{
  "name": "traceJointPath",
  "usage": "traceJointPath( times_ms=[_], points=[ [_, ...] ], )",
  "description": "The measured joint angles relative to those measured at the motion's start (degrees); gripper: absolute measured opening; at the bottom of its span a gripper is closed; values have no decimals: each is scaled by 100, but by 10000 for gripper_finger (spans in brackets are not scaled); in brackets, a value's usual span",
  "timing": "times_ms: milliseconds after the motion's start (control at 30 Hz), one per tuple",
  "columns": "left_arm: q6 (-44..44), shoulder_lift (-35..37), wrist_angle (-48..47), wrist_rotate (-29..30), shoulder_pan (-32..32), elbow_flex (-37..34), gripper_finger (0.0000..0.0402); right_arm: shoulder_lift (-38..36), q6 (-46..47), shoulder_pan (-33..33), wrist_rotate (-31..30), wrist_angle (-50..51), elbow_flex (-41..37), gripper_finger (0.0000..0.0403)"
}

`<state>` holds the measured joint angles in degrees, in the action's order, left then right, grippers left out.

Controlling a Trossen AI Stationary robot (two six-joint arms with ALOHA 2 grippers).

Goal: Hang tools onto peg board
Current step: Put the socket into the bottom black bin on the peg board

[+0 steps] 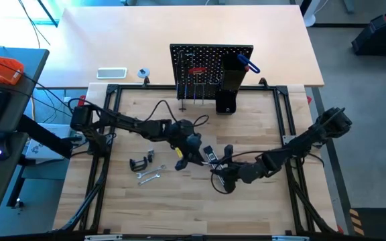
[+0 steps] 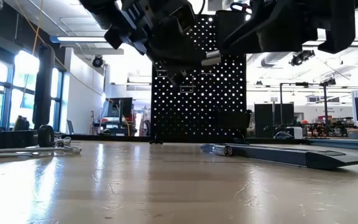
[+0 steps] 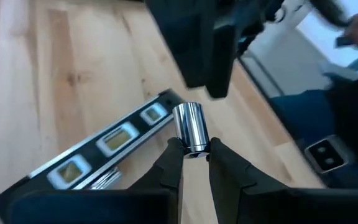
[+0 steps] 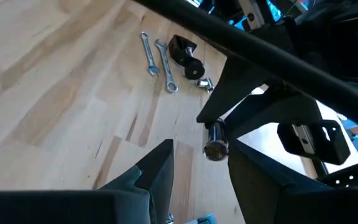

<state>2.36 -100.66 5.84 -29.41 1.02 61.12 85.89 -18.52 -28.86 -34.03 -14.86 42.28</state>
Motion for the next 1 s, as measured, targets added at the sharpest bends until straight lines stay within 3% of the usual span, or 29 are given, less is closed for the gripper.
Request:
traceJointPath(
  times_ms=[400, 700, 1000],
  points=[
    [259, 0, 159, -286, 11, 2, 37, 0, -417, 146, 9, -378, 0, 145],
    [449, 0, 456, -512, 11, 2, 37, 0, -326, 264, 433, -386, 0, 145],
    [511, 1, 490, -518, 11, 3, 37, 0, -314, 300, 254, -470, 0, 135]
  ],
)
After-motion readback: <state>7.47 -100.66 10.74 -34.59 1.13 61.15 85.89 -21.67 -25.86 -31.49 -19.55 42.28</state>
